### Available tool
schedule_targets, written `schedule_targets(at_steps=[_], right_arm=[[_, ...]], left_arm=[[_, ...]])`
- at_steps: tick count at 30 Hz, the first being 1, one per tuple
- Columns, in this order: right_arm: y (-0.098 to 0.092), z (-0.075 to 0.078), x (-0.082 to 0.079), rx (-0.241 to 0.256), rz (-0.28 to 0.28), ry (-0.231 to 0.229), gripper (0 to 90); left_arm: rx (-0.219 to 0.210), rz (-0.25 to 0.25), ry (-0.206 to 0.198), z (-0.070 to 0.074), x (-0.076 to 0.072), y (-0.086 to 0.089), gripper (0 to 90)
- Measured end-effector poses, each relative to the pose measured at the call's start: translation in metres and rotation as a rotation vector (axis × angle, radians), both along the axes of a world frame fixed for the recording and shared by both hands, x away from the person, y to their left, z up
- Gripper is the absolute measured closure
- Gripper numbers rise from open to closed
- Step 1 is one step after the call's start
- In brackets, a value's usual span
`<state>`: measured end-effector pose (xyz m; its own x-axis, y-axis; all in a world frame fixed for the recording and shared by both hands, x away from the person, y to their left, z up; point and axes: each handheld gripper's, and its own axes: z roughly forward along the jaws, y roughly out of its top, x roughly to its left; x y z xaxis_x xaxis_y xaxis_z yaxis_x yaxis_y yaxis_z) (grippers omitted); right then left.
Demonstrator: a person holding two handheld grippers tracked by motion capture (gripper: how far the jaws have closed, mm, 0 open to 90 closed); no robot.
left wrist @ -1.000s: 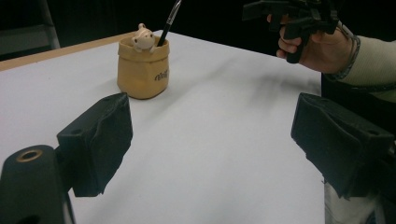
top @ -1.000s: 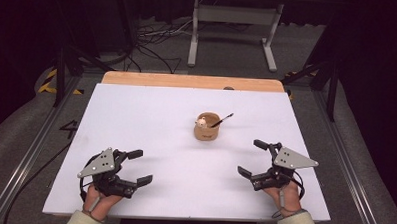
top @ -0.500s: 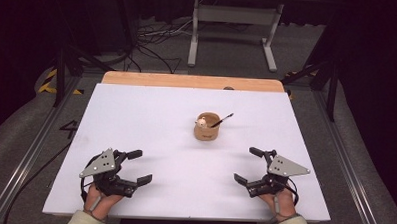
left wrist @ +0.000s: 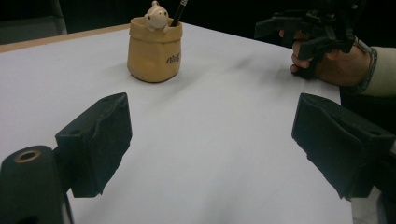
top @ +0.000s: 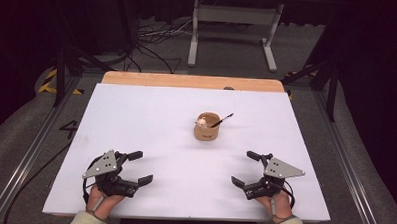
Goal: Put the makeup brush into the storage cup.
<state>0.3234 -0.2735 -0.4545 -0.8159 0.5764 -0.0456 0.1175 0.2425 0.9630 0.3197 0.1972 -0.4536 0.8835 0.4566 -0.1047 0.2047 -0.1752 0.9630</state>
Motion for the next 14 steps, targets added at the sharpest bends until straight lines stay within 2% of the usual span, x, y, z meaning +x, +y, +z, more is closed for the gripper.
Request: schedule_targets(at_steps=[5,11,14], right_arm=[[-0.0008,0.0001,0.0001,0.006,-0.006,0.003,0.0],[-0.0018,0.0013,0.0,0.02,-0.01,0.001,0.0],[-0.0018,0.0028,-0.0004,0.027,-0.011,-0.002,0.0]], left_arm=[[-0.017,-0.001,0.004,-0.0034,-0.0004,-0.0008,12.8],[-0.017,-0.005,-0.019,-0.0053,-0.0012,-0.002,12.4],[-0.039,-0.021,-0.01,-0.0062,-0.0008,-0.0027,11.0]])
